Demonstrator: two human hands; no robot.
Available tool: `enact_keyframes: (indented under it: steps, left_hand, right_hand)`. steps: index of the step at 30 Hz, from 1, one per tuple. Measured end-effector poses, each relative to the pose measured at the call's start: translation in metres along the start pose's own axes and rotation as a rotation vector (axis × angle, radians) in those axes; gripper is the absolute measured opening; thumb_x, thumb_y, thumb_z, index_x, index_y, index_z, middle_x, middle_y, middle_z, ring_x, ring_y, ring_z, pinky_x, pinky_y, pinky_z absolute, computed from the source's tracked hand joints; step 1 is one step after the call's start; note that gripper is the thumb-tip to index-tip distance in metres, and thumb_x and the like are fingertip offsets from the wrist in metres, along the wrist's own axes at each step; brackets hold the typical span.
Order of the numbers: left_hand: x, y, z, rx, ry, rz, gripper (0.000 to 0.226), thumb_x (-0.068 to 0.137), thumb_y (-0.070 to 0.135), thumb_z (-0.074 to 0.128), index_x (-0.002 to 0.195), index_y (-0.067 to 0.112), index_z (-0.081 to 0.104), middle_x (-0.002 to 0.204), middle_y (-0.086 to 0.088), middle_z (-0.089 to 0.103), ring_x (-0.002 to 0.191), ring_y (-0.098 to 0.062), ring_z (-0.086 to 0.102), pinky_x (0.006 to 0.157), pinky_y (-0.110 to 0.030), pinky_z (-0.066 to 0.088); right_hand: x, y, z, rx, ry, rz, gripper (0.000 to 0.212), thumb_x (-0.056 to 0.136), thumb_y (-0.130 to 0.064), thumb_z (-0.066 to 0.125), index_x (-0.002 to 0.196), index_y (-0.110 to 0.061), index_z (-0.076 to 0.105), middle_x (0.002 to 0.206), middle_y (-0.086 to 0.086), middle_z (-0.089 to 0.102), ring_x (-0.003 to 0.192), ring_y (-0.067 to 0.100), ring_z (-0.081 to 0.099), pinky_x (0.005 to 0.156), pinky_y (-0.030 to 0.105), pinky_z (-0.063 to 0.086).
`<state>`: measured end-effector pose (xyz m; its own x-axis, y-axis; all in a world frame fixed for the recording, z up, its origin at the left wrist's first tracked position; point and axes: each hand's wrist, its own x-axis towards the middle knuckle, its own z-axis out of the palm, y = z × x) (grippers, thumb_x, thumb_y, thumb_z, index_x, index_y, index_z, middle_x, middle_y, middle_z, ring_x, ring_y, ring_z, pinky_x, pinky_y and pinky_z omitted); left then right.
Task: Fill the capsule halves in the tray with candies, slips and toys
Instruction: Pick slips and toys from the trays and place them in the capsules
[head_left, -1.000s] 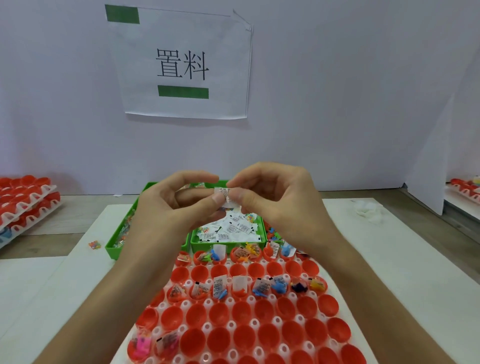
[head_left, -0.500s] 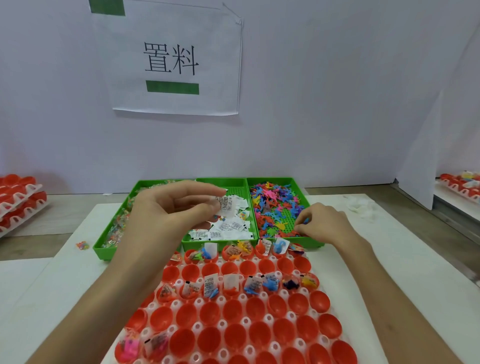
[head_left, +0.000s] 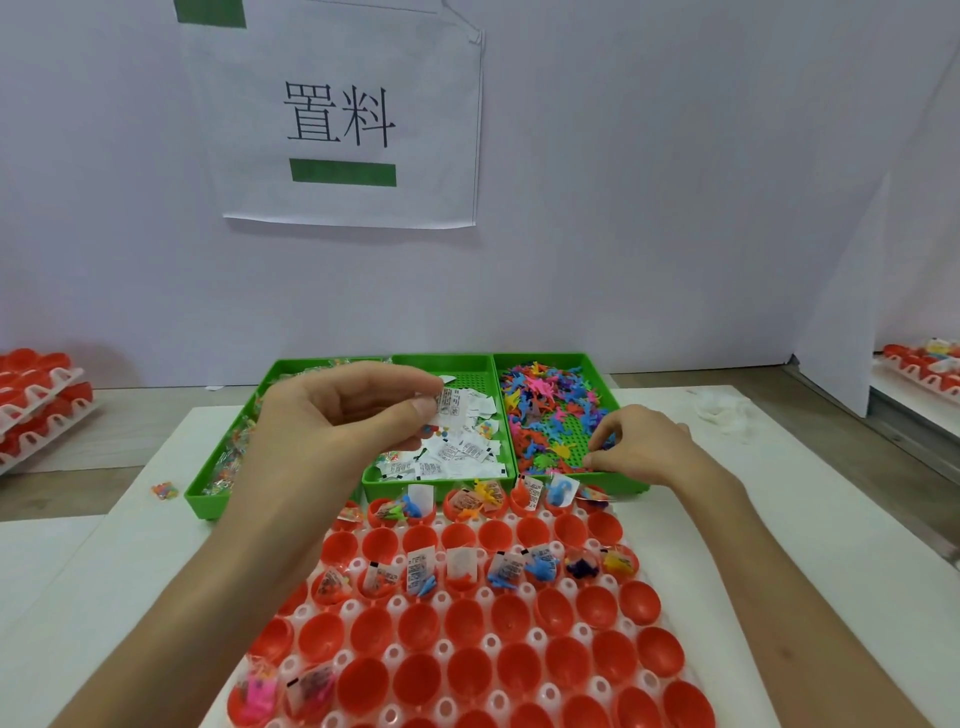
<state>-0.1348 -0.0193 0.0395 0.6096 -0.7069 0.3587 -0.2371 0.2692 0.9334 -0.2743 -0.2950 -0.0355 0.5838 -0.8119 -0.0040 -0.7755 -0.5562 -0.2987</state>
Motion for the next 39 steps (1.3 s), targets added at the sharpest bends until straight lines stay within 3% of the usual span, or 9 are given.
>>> enact_keyframes:
  steps: [3, 7, 13, 16, 20, 25, 30, 34, 39]
  left_hand:
    - [0.000, 0.000, 0.000, -0.002, 0.004, 0.003, 0.020, 0.064, 0.031, 0.076, 0.083, 0.032, 0.082, 0.087, -0.001, 0.079, 0.082, -0.015, 0.076, 0.071, -0.017, 0.057]
    - [0.000, 0.000, 0.000, 0.003, -0.002, 0.003, 0.019, 0.064, 0.031, 0.077, 0.082, 0.033, 0.082, 0.087, 0.000, 0.079, 0.082, -0.015, 0.076, 0.070, -0.017, 0.057]
    - [0.001, -0.002, -0.002, 0.003, 0.007, -0.002, 0.020, 0.065, 0.031, 0.077, 0.084, 0.032, 0.082, 0.088, -0.001, 0.079, 0.081, -0.016, 0.076, 0.070, -0.018, 0.057]
    - [0.002, -0.002, -0.002, -0.009, 0.024, -0.008, 0.018, 0.066, 0.028, 0.077, 0.083, 0.031, 0.082, 0.087, -0.002, 0.079, 0.081, -0.017, 0.076, 0.070, -0.019, 0.058]
    - [0.002, 0.000, -0.001, -0.022, 0.054, -0.005, 0.016, 0.069, 0.022, 0.077, 0.081, 0.030, 0.082, 0.085, -0.002, 0.079, 0.080, -0.015, 0.076, 0.068, -0.017, 0.057]
    - [0.001, 0.002, 0.002, -0.069, 0.114, 0.016, 0.014, 0.071, 0.019, 0.077, 0.081, 0.028, 0.083, 0.084, -0.003, 0.079, 0.078, -0.017, 0.076, 0.070, -0.018, 0.058]
    - [-0.005, 0.006, 0.007, -0.073, 0.182, 0.114, 0.016, 0.071, 0.028, 0.077, 0.086, 0.030, 0.082, 0.082, -0.001, 0.079, 0.078, -0.016, 0.076, 0.072, -0.019, 0.058]
    - [-0.008, 0.011, 0.008, -0.057, 0.199, 0.190, 0.018, 0.074, 0.026, 0.076, 0.091, 0.029, 0.080, 0.083, 0.002, 0.079, 0.080, -0.015, 0.077, 0.072, -0.018, 0.057]
    - [-0.009, 0.016, 0.009, -0.025, 0.165, 0.253, 0.017, 0.079, 0.024, 0.073, 0.093, 0.027, 0.081, 0.085, 0.004, 0.079, 0.082, -0.014, 0.076, 0.074, -0.018, 0.058]
  right_hand:
    - [-0.003, -0.002, -0.002, -0.068, -0.007, 0.009, 0.025, 0.085, -0.055, 0.072, 0.086, -0.031, 0.066, 0.095, -0.010, 0.062, 0.098, 0.015, 0.052, 0.089, 0.037, 0.032]
    - [-0.005, -0.004, -0.004, -0.047, -0.030, 0.024, 0.026, 0.083, -0.054, 0.074, 0.076, -0.031, 0.065, 0.093, -0.010, 0.065, 0.099, 0.016, 0.054, 0.092, 0.039, 0.033]
    - [-0.008, -0.011, -0.009, 0.191, 0.028, -0.001, 0.022, 0.078, -0.032, 0.084, 0.069, -0.030, 0.064, 0.081, -0.016, 0.062, 0.096, 0.015, 0.061, 0.096, 0.044, 0.046]
    - [-0.012, -0.017, -0.013, 0.271, 0.110, -0.071, 0.022, 0.080, -0.025, 0.083, 0.068, -0.028, 0.065, 0.077, -0.014, 0.064, 0.083, 0.010, 0.063, 0.074, 0.032, 0.051]
    - [-0.025, -0.035, -0.033, 0.359, 0.329, -0.211, 0.023, 0.081, -0.021, 0.082, 0.069, -0.028, 0.063, 0.073, -0.013, 0.066, 0.065, -0.001, 0.058, 0.055, 0.013, 0.038]
    - [-0.066, -0.082, -0.070, 1.020, 0.425, -0.515, 0.020, 0.081, -0.009, 0.081, 0.088, -0.025, 0.072, 0.080, -0.011, 0.075, 0.075, 0.004, 0.071, 0.072, 0.014, 0.053]
    - [-0.113, -0.120, -0.086, 1.219, 0.157, -0.757, 0.010, 0.079, -0.015, 0.079, 0.084, -0.023, 0.075, 0.081, -0.002, 0.076, 0.069, 0.015, 0.073, 0.069, 0.020, 0.056]
    - [-0.121, -0.129, -0.081, 1.195, 0.031, -0.698, 0.007, 0.076, -0.022, 0.080, 0.082, -0.022, 0.077, 0.078, -0.001, 0.075, 0.072, 0.012, 0.069, 0.069, 0.020, 0.055]
    - [-0.119, -0.133, -0.073, 1.216, 0.085, -0.600, 0.020, 0.068, -0.030, 0.079, 0.085, -0.020, 0.075, 0.079, 0.000, 0.076, 0.072, 0.016, 0.070, 0.065, 0.018, 0.054]
